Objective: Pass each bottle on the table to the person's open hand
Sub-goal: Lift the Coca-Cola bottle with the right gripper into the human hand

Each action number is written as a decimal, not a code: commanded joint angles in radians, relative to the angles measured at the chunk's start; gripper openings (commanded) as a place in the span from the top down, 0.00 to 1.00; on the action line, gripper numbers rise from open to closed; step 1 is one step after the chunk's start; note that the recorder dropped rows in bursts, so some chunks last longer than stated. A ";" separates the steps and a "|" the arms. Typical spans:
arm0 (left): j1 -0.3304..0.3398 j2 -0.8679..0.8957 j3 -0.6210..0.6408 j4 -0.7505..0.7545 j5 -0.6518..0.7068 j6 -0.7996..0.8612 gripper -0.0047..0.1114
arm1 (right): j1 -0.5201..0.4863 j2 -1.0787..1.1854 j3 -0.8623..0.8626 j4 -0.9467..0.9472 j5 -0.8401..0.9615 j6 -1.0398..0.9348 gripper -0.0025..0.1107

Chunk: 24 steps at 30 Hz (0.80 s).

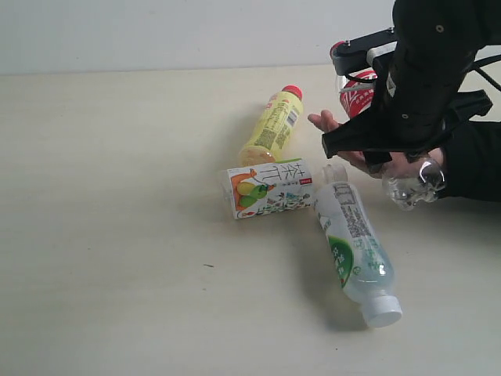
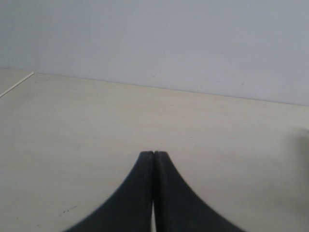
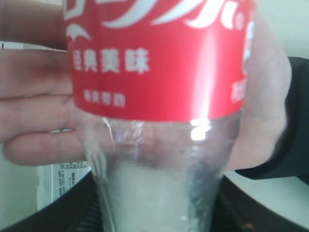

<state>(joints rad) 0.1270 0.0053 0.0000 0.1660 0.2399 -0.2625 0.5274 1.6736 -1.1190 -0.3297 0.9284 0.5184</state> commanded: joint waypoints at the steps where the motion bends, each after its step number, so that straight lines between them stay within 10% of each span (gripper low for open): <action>1: 0.003 -0.005 0.000 0.005 0.000 0.001 0.96 | -0.006 0.001 -0.004 -0.011 0.000 0.005 0.79; 24: 0.003 -0.005 0.000 0.005 0.000 0.001 0.96 | -0.006 0.001 -0.004 -0.011 0.000 -0.029 0.33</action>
<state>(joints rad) 0.1270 0.0053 0.0000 0.1660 0.2399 -0.2625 0.5274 1.6736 -1.1190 -0.3336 0.9323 0.5009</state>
